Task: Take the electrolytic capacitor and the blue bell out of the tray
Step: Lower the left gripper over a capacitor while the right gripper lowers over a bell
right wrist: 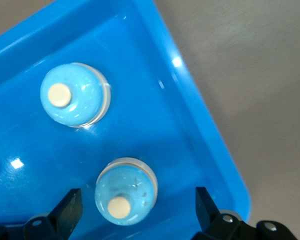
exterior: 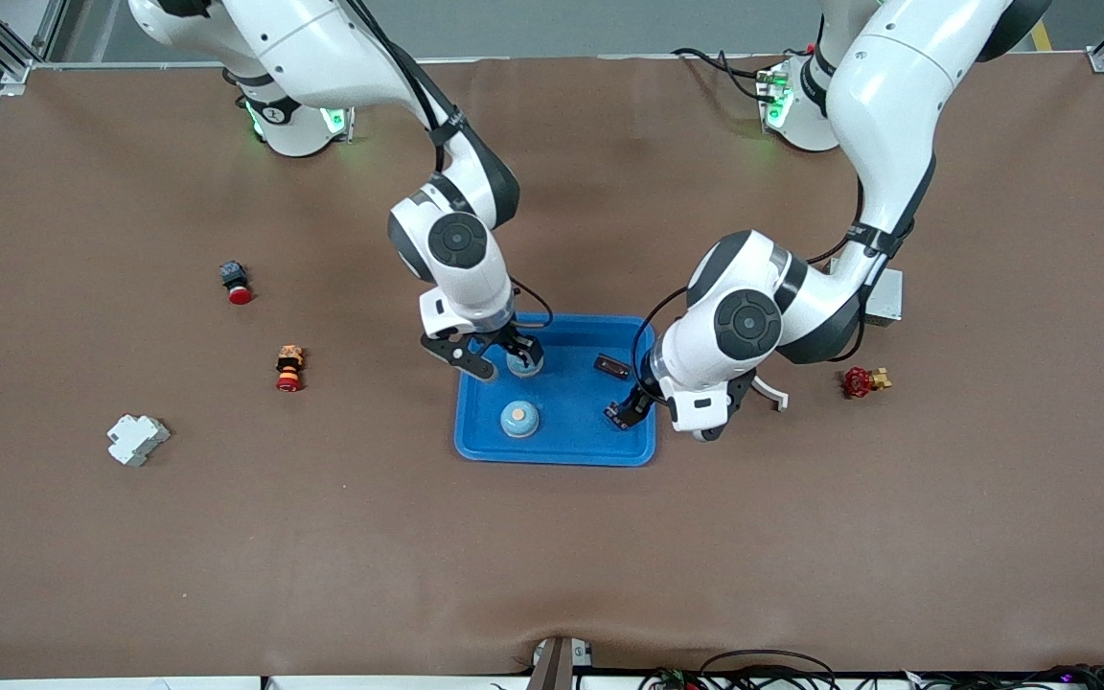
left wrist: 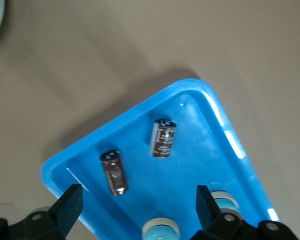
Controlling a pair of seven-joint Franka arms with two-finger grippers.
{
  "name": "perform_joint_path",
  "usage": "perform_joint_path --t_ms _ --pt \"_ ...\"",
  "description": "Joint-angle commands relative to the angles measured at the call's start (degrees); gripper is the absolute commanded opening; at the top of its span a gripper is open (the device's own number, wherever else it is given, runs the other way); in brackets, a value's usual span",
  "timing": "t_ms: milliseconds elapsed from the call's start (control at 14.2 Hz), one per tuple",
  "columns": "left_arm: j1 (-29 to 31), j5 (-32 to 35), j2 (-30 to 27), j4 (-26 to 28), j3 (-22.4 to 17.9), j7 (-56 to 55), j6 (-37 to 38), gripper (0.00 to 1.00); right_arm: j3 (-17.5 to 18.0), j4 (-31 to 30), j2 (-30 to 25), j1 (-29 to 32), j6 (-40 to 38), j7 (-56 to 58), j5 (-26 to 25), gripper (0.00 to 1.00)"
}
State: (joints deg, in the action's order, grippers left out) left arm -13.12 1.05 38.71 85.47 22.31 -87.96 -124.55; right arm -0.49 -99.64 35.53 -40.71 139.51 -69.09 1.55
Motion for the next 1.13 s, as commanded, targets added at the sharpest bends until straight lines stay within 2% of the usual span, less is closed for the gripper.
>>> perform_joint_path --t_ms 0,282,635,988,1058 --pt "-1.91 1.42 1.45 -1.36 -0.69 -5.27 -1.93 1.00 -0.74 5.15 4.01 -1.30 -0.64 -2.01 -0.15 1.00" --pt "-7.43 1.42 3.30 -1.36 -5.34 -8.88 -4.39 1.00 -0.74 5.95 5.33 -1.56 -0.55 -2.10 -0.15 1.00" --pt "-10.08 1.50 5.14 -0.48 -5.79 -9.07 -3.34 1.00 -0.74 5.95 6.30 -1.74 -0.47 -2.10 -0.24 1.00" --pt "-10.09 1.59 5.32 1.18 -6.66 -8.98 -0.08 1.00 -0.74 6.03 6.39 -1.82 -0.47 -2.19 -0.15 1.00" --pt "-10.17 1.59 5.50 1.36 -6.84 -8.98 -0.08 1.00 -0.74 6.21 6.39 -2.17 -0.47 -2.63 -0.15 0.90"
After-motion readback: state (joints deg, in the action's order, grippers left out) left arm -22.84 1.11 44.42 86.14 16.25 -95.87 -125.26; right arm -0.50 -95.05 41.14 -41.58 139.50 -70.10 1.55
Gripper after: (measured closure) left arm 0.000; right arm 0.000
